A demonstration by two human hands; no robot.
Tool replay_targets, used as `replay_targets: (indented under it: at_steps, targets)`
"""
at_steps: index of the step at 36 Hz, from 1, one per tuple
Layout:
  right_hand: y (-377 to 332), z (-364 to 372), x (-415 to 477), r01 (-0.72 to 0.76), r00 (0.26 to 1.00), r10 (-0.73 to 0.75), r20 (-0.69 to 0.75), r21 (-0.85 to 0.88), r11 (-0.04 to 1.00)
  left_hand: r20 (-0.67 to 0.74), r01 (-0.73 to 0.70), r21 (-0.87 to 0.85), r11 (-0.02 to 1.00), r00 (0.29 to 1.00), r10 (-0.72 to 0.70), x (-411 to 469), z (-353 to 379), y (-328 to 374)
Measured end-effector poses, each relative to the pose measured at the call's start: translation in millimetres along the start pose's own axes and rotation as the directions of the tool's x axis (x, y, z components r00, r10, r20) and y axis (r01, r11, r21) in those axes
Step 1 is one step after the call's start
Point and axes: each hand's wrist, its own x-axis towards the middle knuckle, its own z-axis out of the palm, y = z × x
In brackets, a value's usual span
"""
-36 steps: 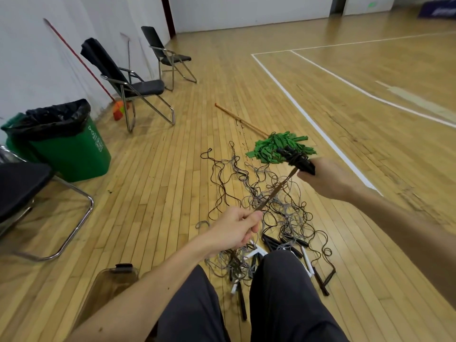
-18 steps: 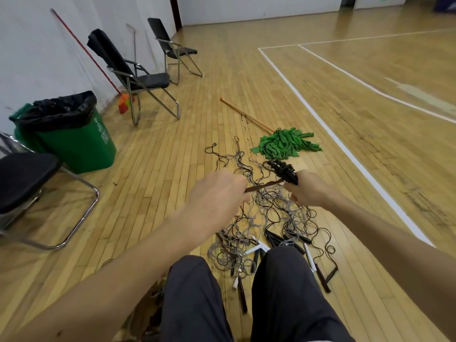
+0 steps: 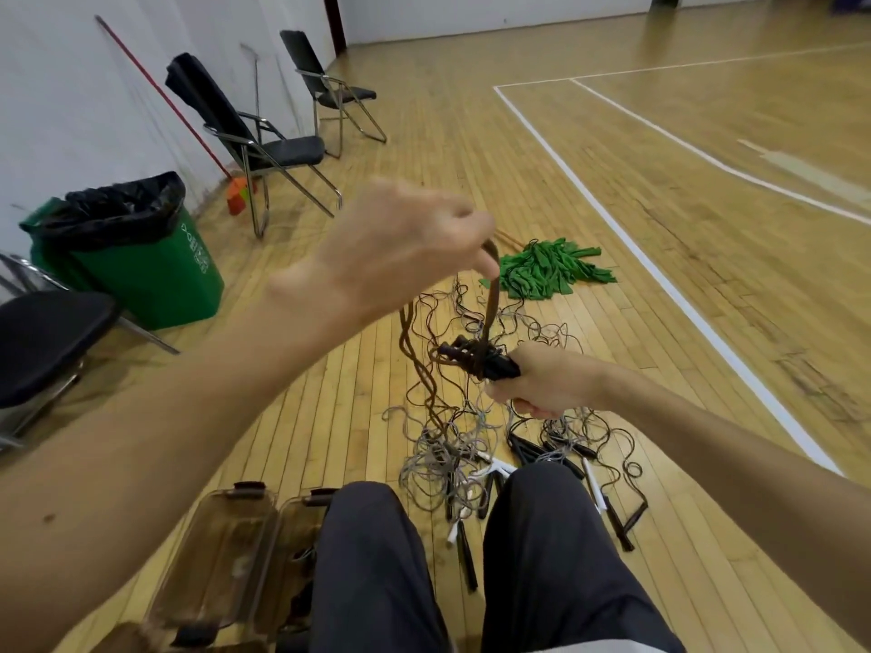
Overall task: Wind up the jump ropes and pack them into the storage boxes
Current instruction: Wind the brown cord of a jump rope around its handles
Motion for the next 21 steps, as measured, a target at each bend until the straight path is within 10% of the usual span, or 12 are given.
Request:
replay_targets:
  at_steps: [21]
  targets:
    - [-37.4,-16.0,-69.5,0.34,0.939,-0.324,0.113,-0.187,0.922,0.204,0.467,-0.049,0.883,0.87,-0.449,11.8,60.9,-36.6]
